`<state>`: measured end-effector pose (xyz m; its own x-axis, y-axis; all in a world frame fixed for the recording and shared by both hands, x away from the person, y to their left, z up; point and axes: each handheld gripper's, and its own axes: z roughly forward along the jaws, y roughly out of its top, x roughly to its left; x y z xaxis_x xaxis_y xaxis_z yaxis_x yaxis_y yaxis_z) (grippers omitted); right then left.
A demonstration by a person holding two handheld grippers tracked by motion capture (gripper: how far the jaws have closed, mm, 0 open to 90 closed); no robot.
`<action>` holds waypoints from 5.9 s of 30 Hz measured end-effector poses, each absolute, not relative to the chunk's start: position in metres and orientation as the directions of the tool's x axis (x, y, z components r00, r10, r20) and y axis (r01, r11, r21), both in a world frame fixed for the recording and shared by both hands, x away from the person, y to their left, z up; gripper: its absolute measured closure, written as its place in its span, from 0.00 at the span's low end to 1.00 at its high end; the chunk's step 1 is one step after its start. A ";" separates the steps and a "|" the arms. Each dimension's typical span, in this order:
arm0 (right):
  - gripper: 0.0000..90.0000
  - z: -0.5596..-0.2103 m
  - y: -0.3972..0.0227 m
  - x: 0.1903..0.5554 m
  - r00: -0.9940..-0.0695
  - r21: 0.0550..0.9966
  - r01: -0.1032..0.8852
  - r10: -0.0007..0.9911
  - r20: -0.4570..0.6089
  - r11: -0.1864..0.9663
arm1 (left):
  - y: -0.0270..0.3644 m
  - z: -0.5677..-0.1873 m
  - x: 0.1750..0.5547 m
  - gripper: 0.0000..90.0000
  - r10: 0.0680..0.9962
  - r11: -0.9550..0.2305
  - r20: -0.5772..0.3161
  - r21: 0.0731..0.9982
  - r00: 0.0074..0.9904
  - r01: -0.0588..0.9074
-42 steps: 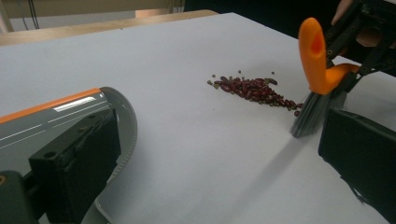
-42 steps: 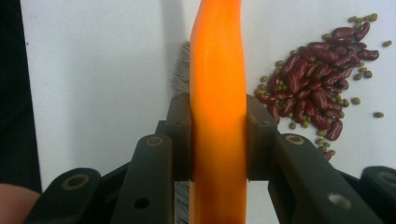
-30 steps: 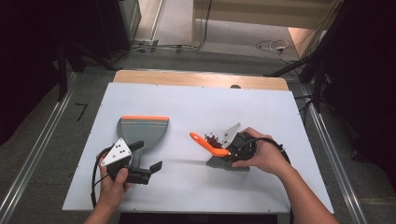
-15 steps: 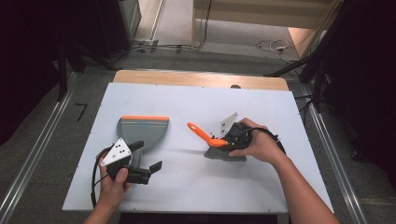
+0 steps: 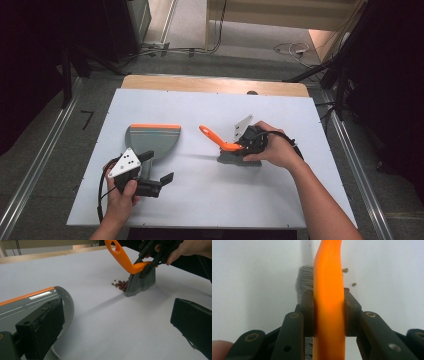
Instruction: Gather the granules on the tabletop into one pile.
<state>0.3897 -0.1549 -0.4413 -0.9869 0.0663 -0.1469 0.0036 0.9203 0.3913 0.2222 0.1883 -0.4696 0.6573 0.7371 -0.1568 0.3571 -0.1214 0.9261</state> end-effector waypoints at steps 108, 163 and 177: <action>0.76 -0.438 -0.132 0.365 -0.924 0.427 0.348 0.383 0.003 0.835 | 0.192 -0.469 0.223 0.00 0.743 -0.114 -0.158 0.927 0.650 0.357; 0.76 -0.433 -0.161 0.364 -0.638 0.550 0.549 0.741 -0.210 0.629 | 0.189 -0.470 0.223 0.00 0.740 -0.125 -0.154 0.925 0.655 0.359; 0.76 -0.449 -0.153 0.365 -0.806 0.502 0.308 0.502 -0.315 0.808 | 0.189 -0.470 0.223 0.00 0.739 -0.126 -0.153 0.925 0.656 0.358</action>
